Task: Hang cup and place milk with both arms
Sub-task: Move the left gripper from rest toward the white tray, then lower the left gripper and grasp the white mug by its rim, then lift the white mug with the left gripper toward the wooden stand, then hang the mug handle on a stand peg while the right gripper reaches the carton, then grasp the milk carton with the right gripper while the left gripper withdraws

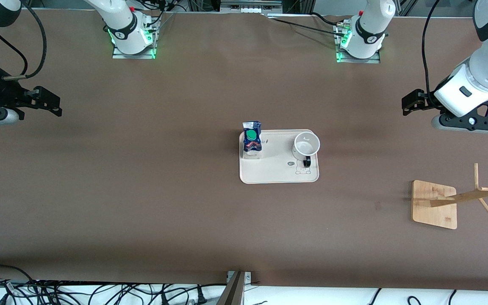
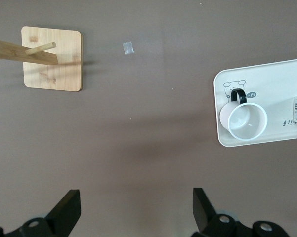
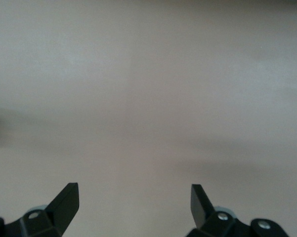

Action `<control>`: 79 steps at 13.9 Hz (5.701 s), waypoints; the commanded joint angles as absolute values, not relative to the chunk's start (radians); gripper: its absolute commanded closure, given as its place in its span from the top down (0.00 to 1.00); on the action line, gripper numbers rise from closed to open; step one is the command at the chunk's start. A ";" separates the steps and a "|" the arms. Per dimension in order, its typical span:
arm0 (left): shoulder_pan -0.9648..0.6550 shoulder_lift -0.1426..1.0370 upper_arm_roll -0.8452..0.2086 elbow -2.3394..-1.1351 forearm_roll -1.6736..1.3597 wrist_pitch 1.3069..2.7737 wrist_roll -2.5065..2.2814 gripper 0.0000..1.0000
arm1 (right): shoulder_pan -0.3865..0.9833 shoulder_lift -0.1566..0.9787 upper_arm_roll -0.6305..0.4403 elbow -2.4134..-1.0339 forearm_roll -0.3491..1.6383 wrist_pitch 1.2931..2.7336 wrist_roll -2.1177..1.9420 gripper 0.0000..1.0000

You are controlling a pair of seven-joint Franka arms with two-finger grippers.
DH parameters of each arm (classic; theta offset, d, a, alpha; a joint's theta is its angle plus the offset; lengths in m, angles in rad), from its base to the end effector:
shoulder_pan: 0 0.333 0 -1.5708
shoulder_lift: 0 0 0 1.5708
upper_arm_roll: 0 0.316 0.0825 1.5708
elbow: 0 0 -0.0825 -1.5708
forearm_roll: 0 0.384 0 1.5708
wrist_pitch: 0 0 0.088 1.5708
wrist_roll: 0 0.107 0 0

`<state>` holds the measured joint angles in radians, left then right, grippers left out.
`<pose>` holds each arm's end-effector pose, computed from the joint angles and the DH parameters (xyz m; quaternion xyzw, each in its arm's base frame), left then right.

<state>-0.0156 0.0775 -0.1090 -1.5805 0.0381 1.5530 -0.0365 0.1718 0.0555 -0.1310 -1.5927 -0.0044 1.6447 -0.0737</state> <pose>0.5690 -0.0649 0.5751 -0.9975 0.0447 0.0509 0.0190 0.5761 0.0251 0.5895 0.9983 0.0575 -0.0016 0.0058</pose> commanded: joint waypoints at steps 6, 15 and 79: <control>-0.025 0.106 -0.153 -1.577 0.038 1.592 -0.147 1.00 | 0.164 0.058 -0.123 -1.577 -0.003 1.640 -0.072 1.00; -0.138 0.362 -0.285 -1.647 0.041 1.885 -0.460 0.94 | 0.164 0.058 -0.123 -1.577 -0.003 1.640 -0.072 1.00; 0.439 0.110 -0.346 -1.554 0.021 1.659 0.304 1.00 | 0.862 0.706 -0.069 -1.236 0.098 2.023 0.618 1.00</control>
<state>0.4372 0.1400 -0.3034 -1.6119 0.0243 1.7578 0.2962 0.8522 0.6764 -0.0580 -1.2710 0.1281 2.0219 0.5941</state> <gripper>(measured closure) 0.181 0.000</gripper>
